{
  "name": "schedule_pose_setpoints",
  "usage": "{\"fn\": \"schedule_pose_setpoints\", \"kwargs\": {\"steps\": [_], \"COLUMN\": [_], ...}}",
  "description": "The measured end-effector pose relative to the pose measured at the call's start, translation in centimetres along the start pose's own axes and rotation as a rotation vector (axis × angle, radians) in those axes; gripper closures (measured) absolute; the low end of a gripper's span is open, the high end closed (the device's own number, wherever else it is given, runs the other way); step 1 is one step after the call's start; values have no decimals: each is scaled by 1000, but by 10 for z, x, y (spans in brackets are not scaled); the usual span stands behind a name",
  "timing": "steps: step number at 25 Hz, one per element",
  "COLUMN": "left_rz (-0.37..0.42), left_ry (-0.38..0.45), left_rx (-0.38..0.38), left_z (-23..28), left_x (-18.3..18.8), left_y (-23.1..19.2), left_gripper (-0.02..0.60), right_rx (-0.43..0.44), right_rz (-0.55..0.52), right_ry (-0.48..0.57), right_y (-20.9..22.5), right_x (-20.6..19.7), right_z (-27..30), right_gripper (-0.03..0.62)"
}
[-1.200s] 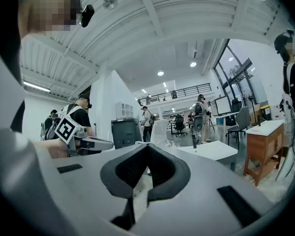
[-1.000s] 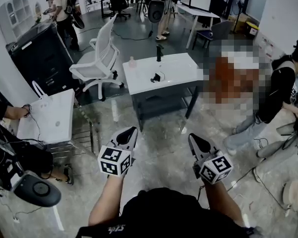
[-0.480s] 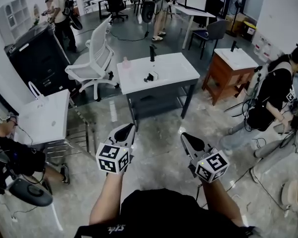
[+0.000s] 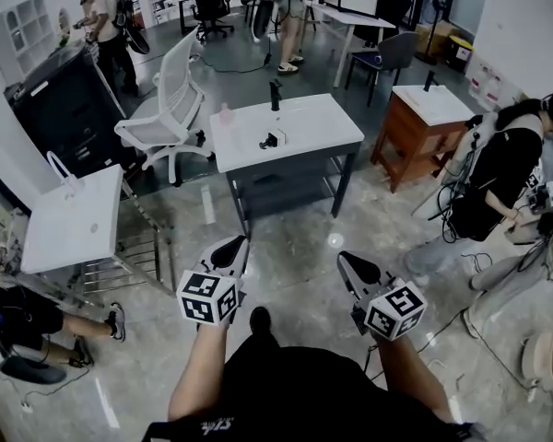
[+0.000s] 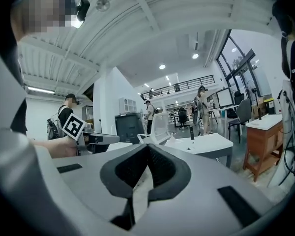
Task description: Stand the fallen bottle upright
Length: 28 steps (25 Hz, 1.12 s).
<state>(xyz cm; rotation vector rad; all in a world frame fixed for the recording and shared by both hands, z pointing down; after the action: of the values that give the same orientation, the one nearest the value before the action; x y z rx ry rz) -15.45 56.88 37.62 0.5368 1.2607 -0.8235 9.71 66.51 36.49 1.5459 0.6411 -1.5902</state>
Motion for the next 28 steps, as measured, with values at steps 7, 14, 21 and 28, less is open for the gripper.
{"fn": "schedule_pose_setpoints", "kwargs": {"steps": [7,14,21,28], "left_rz": [-11,-19,-22,-26], "left_ry": [-29,-42,-46,-65], "left_rx": [-31,-44,-57,-104], "left_z": [32,92,160,207], "left_x": [-5,7,21,29], "left_y": [-28,-106,-195,-242], "left_gripper": [557,557,557,557], "right_rx": [-10,-33,63,31], "right_rz": [49,35,36,75], "right_ry": [-24,-73,-128,-182], "right_y": [16,48,59,90], "right_x": [-9,-3,7,8], "right_z": [30,119,252,317], "right_gripper": [579,579,579,579]}}
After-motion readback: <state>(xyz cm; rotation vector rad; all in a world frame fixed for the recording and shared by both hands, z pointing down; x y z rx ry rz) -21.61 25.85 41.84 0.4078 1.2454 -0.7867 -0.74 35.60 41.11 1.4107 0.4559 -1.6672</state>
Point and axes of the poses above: the fingertips, and each gripper's own axes: z forward along the fingers, y to its right, x out of its top, the point moved 6 cm from there along -z, backward along the fingers, and after that the axes turned 4 degrees about x, right-handed, at the moved point
